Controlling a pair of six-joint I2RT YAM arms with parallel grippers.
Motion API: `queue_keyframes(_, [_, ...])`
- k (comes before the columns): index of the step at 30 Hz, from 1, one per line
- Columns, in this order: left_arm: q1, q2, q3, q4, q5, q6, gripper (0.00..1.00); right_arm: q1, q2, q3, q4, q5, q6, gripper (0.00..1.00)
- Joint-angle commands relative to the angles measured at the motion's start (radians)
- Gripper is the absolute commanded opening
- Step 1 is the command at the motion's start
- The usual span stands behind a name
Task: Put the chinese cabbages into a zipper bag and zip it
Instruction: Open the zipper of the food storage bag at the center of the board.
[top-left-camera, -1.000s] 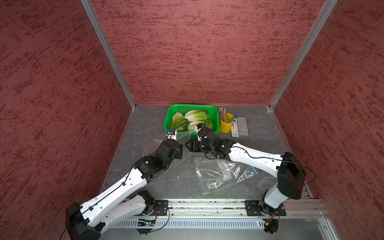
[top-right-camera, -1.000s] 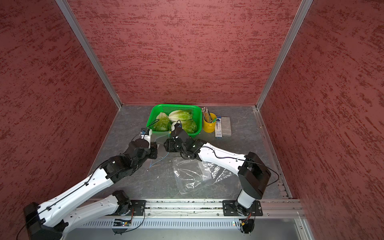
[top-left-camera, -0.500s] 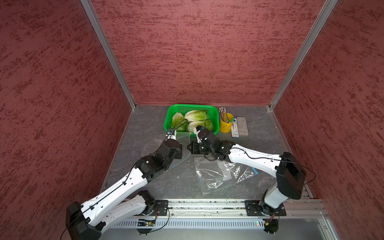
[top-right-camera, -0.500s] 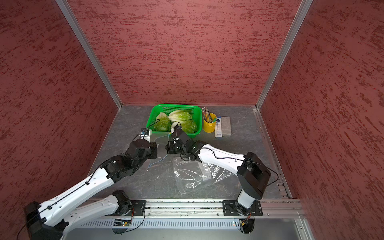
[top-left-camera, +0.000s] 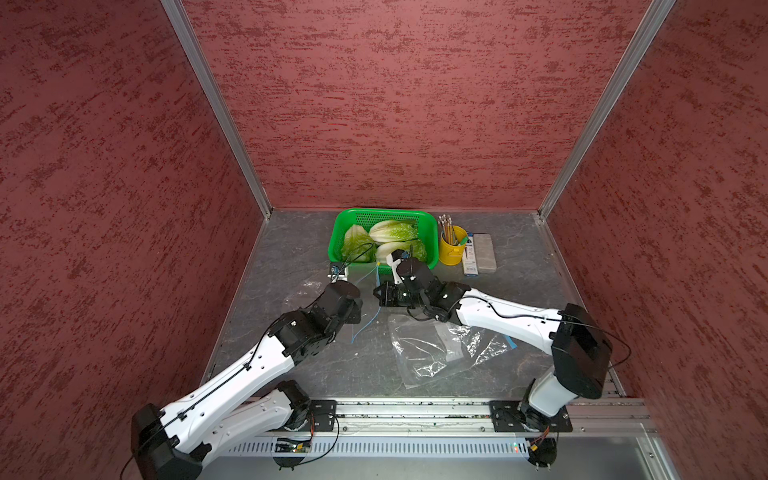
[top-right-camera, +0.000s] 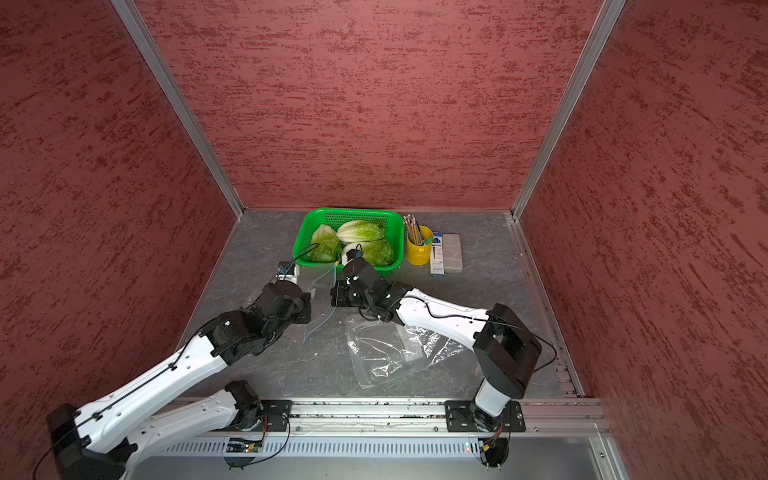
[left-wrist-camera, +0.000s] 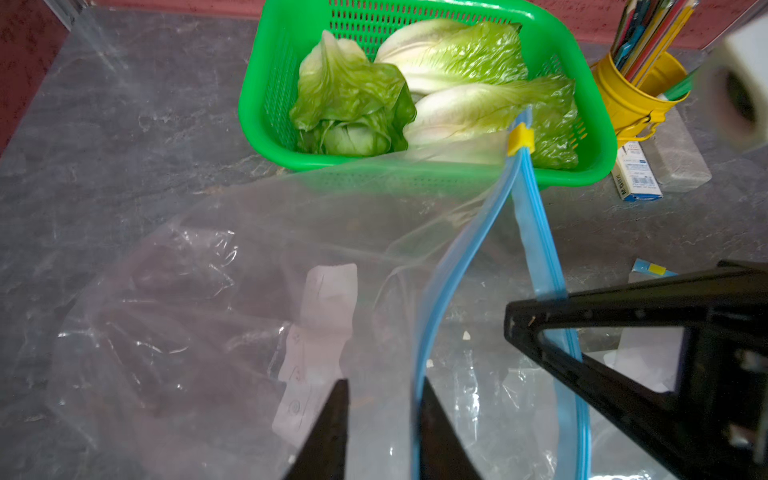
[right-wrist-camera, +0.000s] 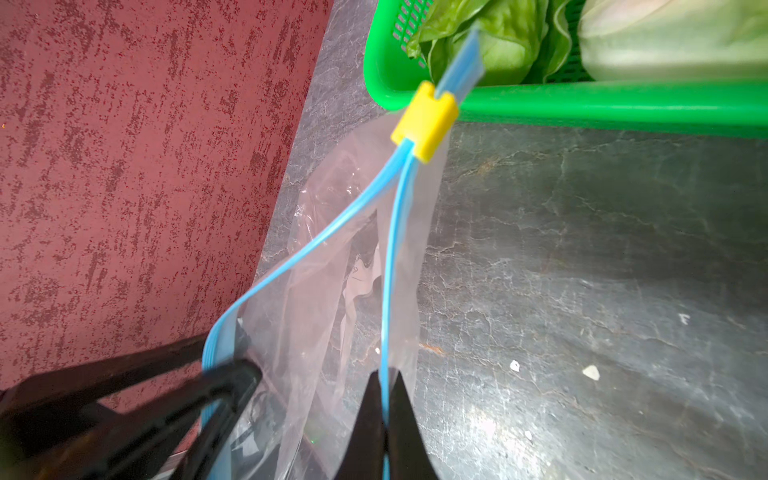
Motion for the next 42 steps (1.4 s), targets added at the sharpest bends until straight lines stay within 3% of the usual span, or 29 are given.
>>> queue_keyframes(1, [-0.001, 0.018, 0.046, -0.100, 0.038, -0.041, 0.35, 0.005, -0.010, 0.021, 0.035, 0.016, 0.003, 0.00])
queue_keyframes(6, [-0.001, 0.053, 0.067, -0.122, 0.072, -0.047, 0.41, 0.004, -0.007, 0.028, 0.041, 0.017, 0.004, 0.00])
queue_keyframes(12, [0.028, 0.135, 0.089, -0.107, 0.054, -0.052, 0.40, 0.004, -0.007, 0.029, 0.032, 0.019, -0.001, 0.00])
queue_keyframes(21, [0.093, 0.156, 0.097, -0.024, -0.017, -0.043, 0.07, 0.007, 0.014, 0.029, -0.010, 0.024, -0.028, 0.03])
queue_keyframes(29, [0.121, 0.075, 0.111, 0.003, -0.087, -0.007, 0.03, 0.021, 0.025, 0.048, -0.094, 0.116, -0.068, 0.21])
queue_keyframes(42, [0.152, 0.000, 0.078, -0.041, -0.111, -0.037, 0.00, 0.069, 0.073, 0.121, -0.211, 0.308, -0.132, 0.27])
